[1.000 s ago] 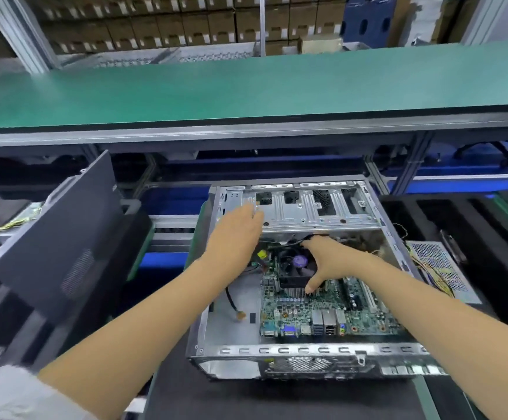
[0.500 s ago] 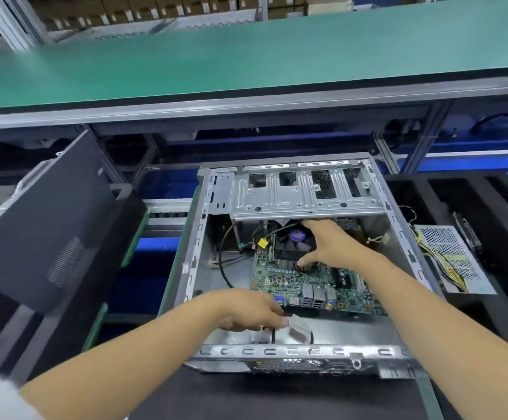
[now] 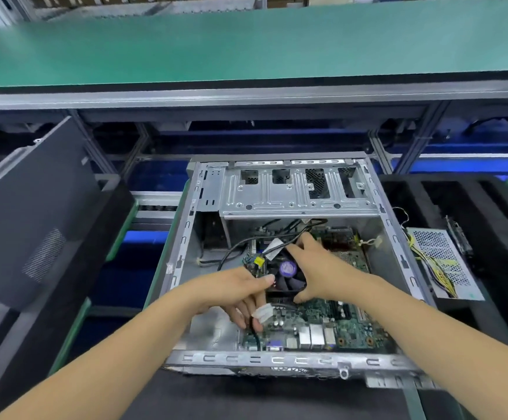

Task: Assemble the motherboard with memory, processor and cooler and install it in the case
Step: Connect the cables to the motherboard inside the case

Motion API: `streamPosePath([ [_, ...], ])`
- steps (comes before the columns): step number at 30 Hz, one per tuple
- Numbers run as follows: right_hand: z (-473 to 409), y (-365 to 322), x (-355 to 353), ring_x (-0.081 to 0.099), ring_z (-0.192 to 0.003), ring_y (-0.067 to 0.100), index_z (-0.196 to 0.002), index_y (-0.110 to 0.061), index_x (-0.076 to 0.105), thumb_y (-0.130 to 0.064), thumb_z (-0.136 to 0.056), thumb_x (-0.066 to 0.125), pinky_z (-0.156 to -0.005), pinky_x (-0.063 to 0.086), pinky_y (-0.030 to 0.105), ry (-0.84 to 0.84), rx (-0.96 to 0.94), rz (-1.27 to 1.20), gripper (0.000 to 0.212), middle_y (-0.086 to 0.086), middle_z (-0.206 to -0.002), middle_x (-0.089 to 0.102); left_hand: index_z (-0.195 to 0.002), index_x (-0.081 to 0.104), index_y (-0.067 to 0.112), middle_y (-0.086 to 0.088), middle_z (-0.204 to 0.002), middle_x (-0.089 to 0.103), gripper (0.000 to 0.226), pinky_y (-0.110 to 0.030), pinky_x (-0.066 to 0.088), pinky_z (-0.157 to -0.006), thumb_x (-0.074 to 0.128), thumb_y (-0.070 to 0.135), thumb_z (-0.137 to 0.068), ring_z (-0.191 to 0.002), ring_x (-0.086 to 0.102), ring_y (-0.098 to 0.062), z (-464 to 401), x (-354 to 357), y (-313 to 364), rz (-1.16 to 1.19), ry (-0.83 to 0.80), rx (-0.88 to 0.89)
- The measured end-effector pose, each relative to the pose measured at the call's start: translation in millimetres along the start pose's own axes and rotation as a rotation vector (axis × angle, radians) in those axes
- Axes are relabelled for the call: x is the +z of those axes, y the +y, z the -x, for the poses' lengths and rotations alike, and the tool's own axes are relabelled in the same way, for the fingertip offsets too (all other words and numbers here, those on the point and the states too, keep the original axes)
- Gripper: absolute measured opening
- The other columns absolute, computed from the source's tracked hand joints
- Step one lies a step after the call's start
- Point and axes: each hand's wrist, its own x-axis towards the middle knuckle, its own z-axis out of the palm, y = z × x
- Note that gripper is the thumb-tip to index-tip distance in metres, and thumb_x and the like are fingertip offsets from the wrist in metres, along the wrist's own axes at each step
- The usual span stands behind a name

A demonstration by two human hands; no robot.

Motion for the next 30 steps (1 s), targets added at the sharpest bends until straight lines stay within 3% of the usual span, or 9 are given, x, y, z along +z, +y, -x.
streamPosePath([
  [2, 4.2, -3.8, 2.4, 0.04, -0.115, 0.029, -0.128, -0.01, 0.035, -0.041, -0.062, 0.085, -0.082, 0.045, 0.031, -0.013, -0.007, 0.032, 0.089, 0.011, -0.129, 0.025, -0.061, 0.068, 0.016, -0.011, -0.079, 0.074, 0.061, -0.036, 0.059, -0.078, 0.038, 0.055, -0.097, -0.081, 0.07, -0.031, 1.4, -5.0, 5.1, -0.01, 0.007, -0.032],
  [5, 8.4, -7.9, 5.2, 0.042, -0.108, 0.027, -0.125, -0.011, 0.033, -0.035, -0.064, 0.083, -0.07, 0.044, 0.029, -0.019, -0.022, 0.097, 0.082, 0.012, -0.125, 0.025, -0.083, 0.073, 0.005, -0.011, -0.082, 0.074, 0.05, -0.031, 0.06, -0.072, 0.044, 0.043, -0.099, -0.077, 0.071, -0.022, -7.0, -14.8, 20.2, -0.124, 0.013, -0.042],
  [7, 8.9, -6.9, 1.1, 0.042, -0.101, 0.025, -0.121, -0.013, 0.033, -0.033, -0.065, 0.081, -0.069, 0.049, 0.03, -0.04, -0.047, 0.118, 0.076, 0.009, -0.118, 0.026, -0.09, 0.069, 0.002, -0.011, -0.082, 0.073, 0.041, -0.025, 0.058, -0.065, 0.043, 0.032, -0.101, -0.075, 0.07, -0.019, -17.8, -20.9, 35.2, -0.221, 0.051, -0.025],
  [11, 5.3, 4.4, -10.3, 0.047, -0.098, 0.021, -0.132, -0.012, 0.027, -0.042, -0.066, 0.079, -0.081, 0.048, 0.031, -0.185, -0.071, 0.038, 0.089, 0.006, -0.115, 0.038, -0.084, 0.068, 0.001, -0.008, -0.068, 0.067, 0.029, -0.024, 0.054, -0.058, 0.045, 0.015, -0.097, -0.061, 0.064, -0.019, -43.1, -32.4, 56.0, -0.405, 0.194, -0.001],
  [15, 4.0, 6.3, -12.7, 0.047, -0.099, 0.018, -0.138, -0.012, 0.029, -0.039, -0.066, 0.079, -0.085, 0.049, 0.032, -0.201, -0.057, -0.037, 0.092, 0.002, -0.113, 0.045, -0.072, 0.068, 0.007, -0.001, -0.059, 0.059, 0.028, -0.018, 0.04, -0.05, 0.06, 0.025, -0.092, -0.044, 0.048, -0.005, -51.8, -44.2, 50.6, -0.513, 0.265, 0.1],
  [18, 3.4, 8.4, -16.8, 0.049, -0.101, 0.018, -0.135, -0.015, 0.035, -0.035, -0.063, 0.08, -0.087, 0.049, 0.033, -0.201, -0.07, -0.045, 0.088, 0.002, -0.112, 0.048, -0.072, 0.064, 0.002, -0.002, -0.061, 0.055, 0.039, -0.02, 0.034, -0.05, 0.066, 0.038, -0.087, -0.047, 0.04, -0.008, -50.7, -52.4, 43.5, -0.522, 0.291, 0.179],
  [22, 7.9, 9.2, -19.3, 0.051, -0.101, 0.018, -0.132, -0.02, 0.038, -0.033, -0.061, 0.081, -0.087, 0.049, 0.033, -0.214, -0.073, -0.06, 0.084, 0.0, -0.111, 0.05, -0.07, 0.057, 0.008, 0.002, -0.055, 0.048, 0.044, -0.024, 0.032, -0.05, 0.068, 0.049, -0.082, -0.049, 0.04, -0.01, -57.8, -52.7, 42.2, -0.627, 0.285, 0.14],
  [26, 8.8, 4.2, -17.7, 0.055, -0.093, 0.016, -0.118, -0.02, 0.045, -0.033, -0.06, 0.08, -0.081, 0.051, 0.034, -0.216, -0.088, -0.08, 0.069, -0.002, -0.103, 0.054, -0.084, 0.062, 0.006, 0.003, -0.063, 0.049, 0.038, -0.026, 0.032, -0.054, 0.067, 0.044, -0.085, -0.056, 0.041, -0.012, -59.8, -54.8, 41.5, -0.68, 0.2, 0.151],
  [30, 13.6, 1.6, -10.5, 0.055, -0.09, 0.02, -0.121, -0.019, 0.041, -0.043, -0.059, 0.08, -0.077, 0.052, 0.036, -0.202, -0.078, 0.006, 0.077, -0.001, -0.102, 0.051, -0.068, 0.057, 0.009, 0.0, -0.061, 0.044, 0.036, -0.029, 0.029, -0.058, 0.066, 0.039, -0.087, -0.057, 0.036, -0.016, -61.8, -49.3, 43.2, -0.687, 0.12, 0.191],
])
